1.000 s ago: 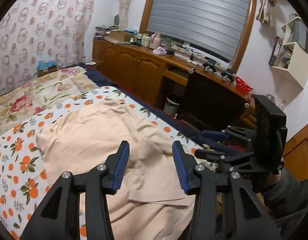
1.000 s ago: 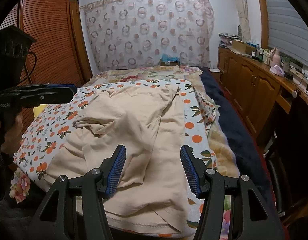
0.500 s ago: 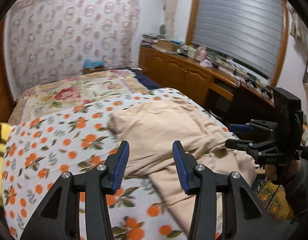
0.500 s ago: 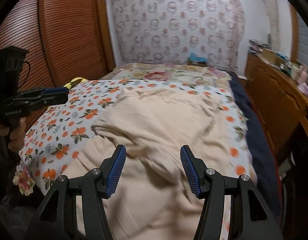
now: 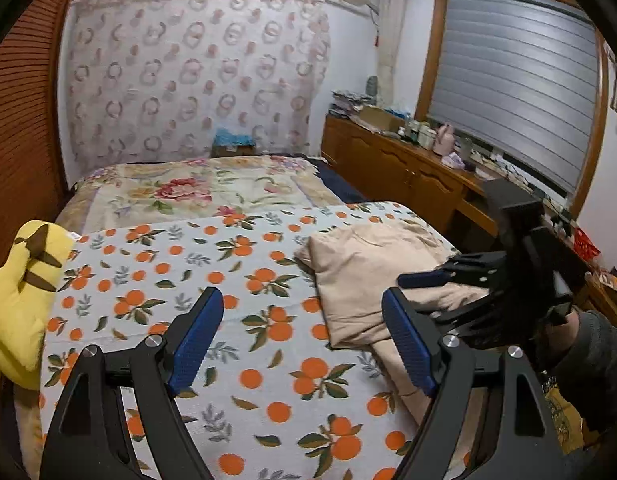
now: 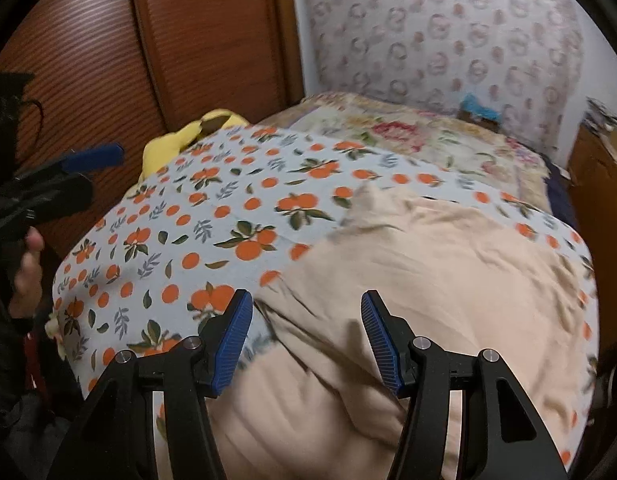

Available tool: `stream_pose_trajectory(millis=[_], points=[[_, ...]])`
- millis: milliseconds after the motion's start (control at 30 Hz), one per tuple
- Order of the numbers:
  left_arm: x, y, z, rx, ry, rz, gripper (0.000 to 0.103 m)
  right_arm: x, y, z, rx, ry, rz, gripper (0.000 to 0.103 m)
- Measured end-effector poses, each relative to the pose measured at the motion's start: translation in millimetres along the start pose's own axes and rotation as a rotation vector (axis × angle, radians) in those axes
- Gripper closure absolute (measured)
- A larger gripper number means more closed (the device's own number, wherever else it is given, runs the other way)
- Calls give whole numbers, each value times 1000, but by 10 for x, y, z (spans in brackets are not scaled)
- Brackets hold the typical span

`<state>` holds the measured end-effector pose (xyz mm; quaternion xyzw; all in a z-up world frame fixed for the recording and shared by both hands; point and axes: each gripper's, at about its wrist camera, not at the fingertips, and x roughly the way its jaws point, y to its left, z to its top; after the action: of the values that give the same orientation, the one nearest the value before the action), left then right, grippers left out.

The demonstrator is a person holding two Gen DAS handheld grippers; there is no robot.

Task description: Fold small clothes

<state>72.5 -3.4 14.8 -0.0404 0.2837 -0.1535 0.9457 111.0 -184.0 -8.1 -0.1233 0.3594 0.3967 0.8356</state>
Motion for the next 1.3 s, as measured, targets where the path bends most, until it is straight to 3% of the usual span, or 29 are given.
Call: stream_pose_trajectory(millis=[167, 300, 433, 600, 767, 1000, 1133, 1200, 1267, 1300], points=[[-5, 117, -54, -16, -5, 22, 21, 408, 165, 135, -78, 91, 15, 44], [-1, 138, -101, -16, -1, 28, 21, 680, 232, 146, -142, 159, -49, 47], [28, 125, -141, -12, 8, 25, 21, 680, 192, 197, -151, 130, -88, 96], [74, 74, -173, -1, 18, 16, 21, 233, -86, 271, -49, -24, -66, 97], [161, 39, -210, -10, 36, -2, 21, -205, -602, 450, 45, -140, -148, 98], [215, -8, -243, -2, 48, -19, 21, -334, -1509, 645, 179, -142, -357, 98], [248, -19, -266, -6, 59, -24, 21, -234, -1930, 655, 294, -93, -455, 98], [264, -27, -273, -5, 65, -25, 21, -204, -2005, 633, 299, -69, -531, 90], [278, -43, -284, -2, 69, -25, 21, -196, -1972, 638, 300, -69, -533, 67], [290, -43, -287, -3, 71, -25, 21, -212, -1920, 628, 300, -71, -536, 64]])
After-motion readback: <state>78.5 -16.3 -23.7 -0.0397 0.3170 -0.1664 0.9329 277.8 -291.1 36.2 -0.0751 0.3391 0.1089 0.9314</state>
